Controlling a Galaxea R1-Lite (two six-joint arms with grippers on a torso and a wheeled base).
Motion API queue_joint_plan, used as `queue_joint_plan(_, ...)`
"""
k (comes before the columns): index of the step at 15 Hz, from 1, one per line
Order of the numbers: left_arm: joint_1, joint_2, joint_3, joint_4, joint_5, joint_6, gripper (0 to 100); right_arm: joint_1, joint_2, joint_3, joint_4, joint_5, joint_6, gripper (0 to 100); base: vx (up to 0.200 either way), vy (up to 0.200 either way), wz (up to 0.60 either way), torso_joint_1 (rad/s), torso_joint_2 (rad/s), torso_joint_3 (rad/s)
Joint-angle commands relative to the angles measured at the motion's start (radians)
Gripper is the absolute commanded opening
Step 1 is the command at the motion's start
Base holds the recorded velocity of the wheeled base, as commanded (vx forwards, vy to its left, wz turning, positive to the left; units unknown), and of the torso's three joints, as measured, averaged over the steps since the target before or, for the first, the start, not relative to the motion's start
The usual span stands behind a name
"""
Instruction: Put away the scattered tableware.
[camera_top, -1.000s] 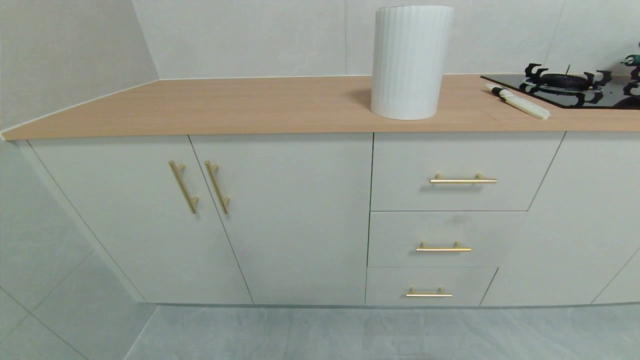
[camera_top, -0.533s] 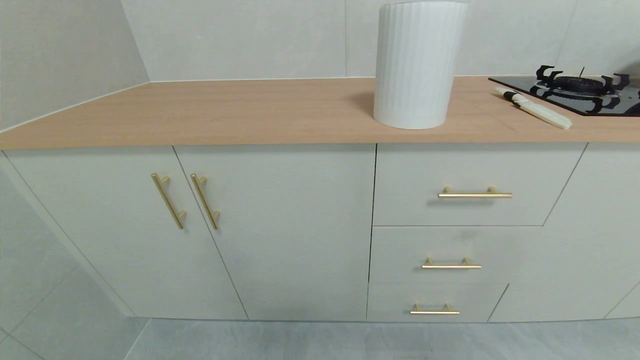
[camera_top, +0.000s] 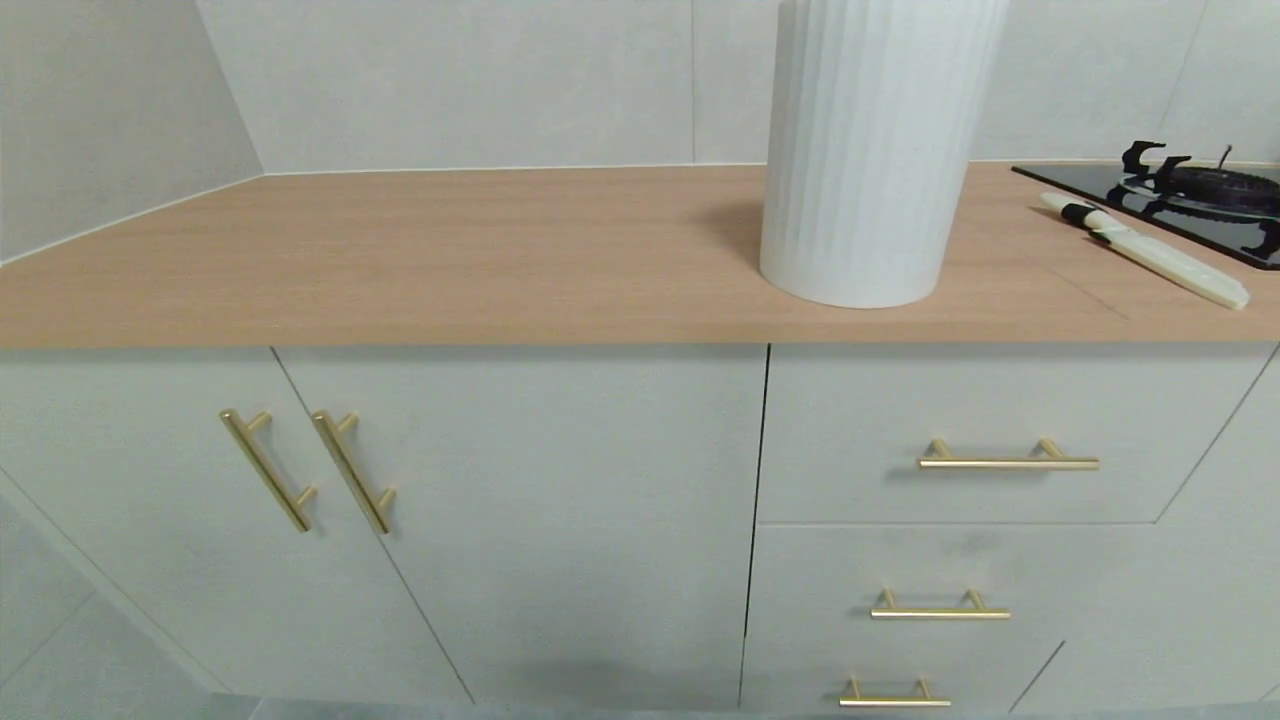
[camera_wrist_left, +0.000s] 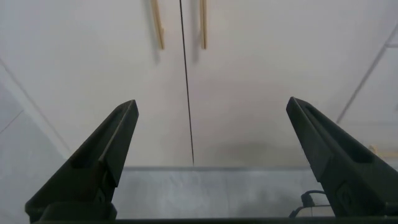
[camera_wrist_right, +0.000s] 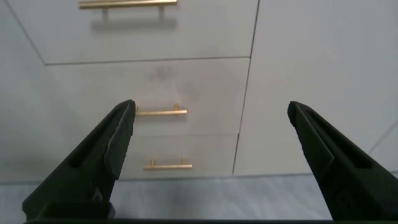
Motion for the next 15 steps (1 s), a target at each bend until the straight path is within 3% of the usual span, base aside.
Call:
queue_joint_plan(1, 0.001, 0.0, 0.0, 0.0, 0.0, 0.0, 100, 0.0, 0.002, 0.0, 0.0, -0.003, 0.0, 100, 0.2, 0.0, 0.0, 0.002, 0.0, 0.007)
queue_joint_plan(5, 0.001, 0.0, 0.0, 0.0, 0.0, -0.001, 100, 0.0, 0.002, 0.0, -0.002, -0.003, -0.003, 100, 0.05, 0.0, 0.0, 0.002, 0.0, -0.001)
queue_joint_plan(8, 0.0, 0.0, 0.0, 0.0, 0.0, -0.001, 100, 0.0, 0.002, 0.0, -0.002, -0.003, -0.003, 100, 0.0, 0.0, -0.6, 0.007, 0.0, 0.002)
queue_joint_plan(15, 0.0, 0.0, 0.0, 0.0, 0.0, -0.001, 100, 0.0, 0.002, 0.0, 0.0, -0.003, -0.003, 100, 0.0, 0.0, 0.0, 0.0, 0.0, 0.0)
